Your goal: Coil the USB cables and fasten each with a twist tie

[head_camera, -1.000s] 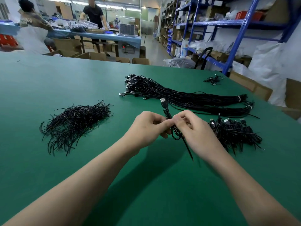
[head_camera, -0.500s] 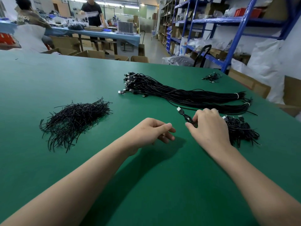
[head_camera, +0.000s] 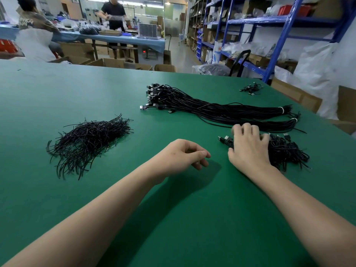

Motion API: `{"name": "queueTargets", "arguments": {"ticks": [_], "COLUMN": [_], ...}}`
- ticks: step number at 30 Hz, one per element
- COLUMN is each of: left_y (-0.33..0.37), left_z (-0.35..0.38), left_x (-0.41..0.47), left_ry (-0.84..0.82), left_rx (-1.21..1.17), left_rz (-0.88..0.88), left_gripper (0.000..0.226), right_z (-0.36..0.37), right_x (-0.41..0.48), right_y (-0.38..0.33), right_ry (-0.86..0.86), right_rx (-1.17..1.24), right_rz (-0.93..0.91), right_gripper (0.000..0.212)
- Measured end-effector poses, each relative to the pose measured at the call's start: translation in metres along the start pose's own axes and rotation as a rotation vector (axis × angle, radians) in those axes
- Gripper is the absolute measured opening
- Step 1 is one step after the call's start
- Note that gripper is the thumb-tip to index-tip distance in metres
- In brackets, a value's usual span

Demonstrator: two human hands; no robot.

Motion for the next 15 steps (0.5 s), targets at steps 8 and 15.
{"name": "queueTargets", "arguments": {"ticks": [8,15], "left_y": [-0.007,-0.013], "left_z": [0.006,0.016], "left_x": [0.004,0.006], "left_ry": [-0.006,-0.030], "left_rx": [0.031,0.100], "left_rz": [0.015,0.004], "left_gripper": [0.017,0.018], "right_z": [0.009,-0.021], "right_x": [0.002,0.002], "right_y": [0.006,0.002], "right_ry": [-0.023,0.012], "right_rx": [-0.093,0.215], "right_rz": [0.033,-0.012], "right_gripper": [0.018,0.022]}}
Point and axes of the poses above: each hand's wrist, its own x-axis towards the middle knuckle, its own z-axis out of the palm, y = z × x, the point moved 7 cm from there along x, towards the middle knuckle, and after that the axes turned 3 degrees about -z, right-handed, at the moved point
